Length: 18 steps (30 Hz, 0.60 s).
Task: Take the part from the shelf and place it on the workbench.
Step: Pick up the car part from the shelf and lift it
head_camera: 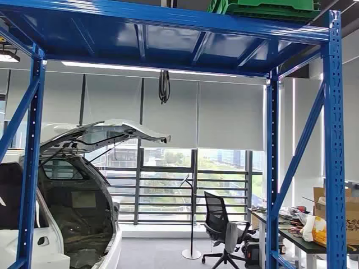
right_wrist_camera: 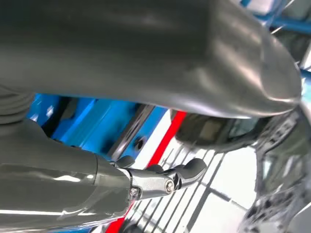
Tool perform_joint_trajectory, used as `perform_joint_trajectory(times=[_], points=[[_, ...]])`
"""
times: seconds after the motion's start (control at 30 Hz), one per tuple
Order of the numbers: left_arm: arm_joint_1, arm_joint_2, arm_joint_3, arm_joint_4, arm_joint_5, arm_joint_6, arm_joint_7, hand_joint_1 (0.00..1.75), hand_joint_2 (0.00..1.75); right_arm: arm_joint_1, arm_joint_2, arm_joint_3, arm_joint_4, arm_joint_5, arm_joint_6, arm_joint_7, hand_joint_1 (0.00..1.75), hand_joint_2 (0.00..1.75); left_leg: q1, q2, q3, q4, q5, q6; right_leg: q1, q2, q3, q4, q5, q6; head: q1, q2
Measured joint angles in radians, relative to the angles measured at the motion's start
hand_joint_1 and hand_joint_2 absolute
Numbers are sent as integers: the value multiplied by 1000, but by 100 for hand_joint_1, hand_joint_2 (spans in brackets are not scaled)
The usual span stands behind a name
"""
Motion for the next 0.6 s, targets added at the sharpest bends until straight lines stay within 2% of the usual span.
perform_joint_trajectory(times=[0.1, 0.27, 0.33, 0.6], points=[[0, 0, -4, 3, 3, 0, -3, 0, 0, 10, -7, 4, -10, 69, -48, 21, 0, 0, 0, 0, 0, 0, 0, 0, -1, 0, 0, 0, 0, 9, 0, 0], [1, -3, -7, 5, 4, 0, -6, 0, 0, 35, -10, 12, -26, 409, -261, 80, 0, 0, 1, 0, 0, 0, 0, 0, 0, 0, -1, -1, -2, 15, 0, 0], [1, -4, -7, 5, 4, 0, -6, 0, 0, 43, -8, 20, -28, 489, -303, 106, 0, 0, 3, 0, 0, 0, 0, 0, 2, 0, -1, -1, -2, 15, 0, 0], [0, -8, -18, 9, 4, -8, -7, 0, 0, 61, -55, 23, -36, 558, -321, 154, 0, 0, 7, 0, 0, 0, 0, -1, 5, 0, -1, 0, -2, 15, 0, 0]])
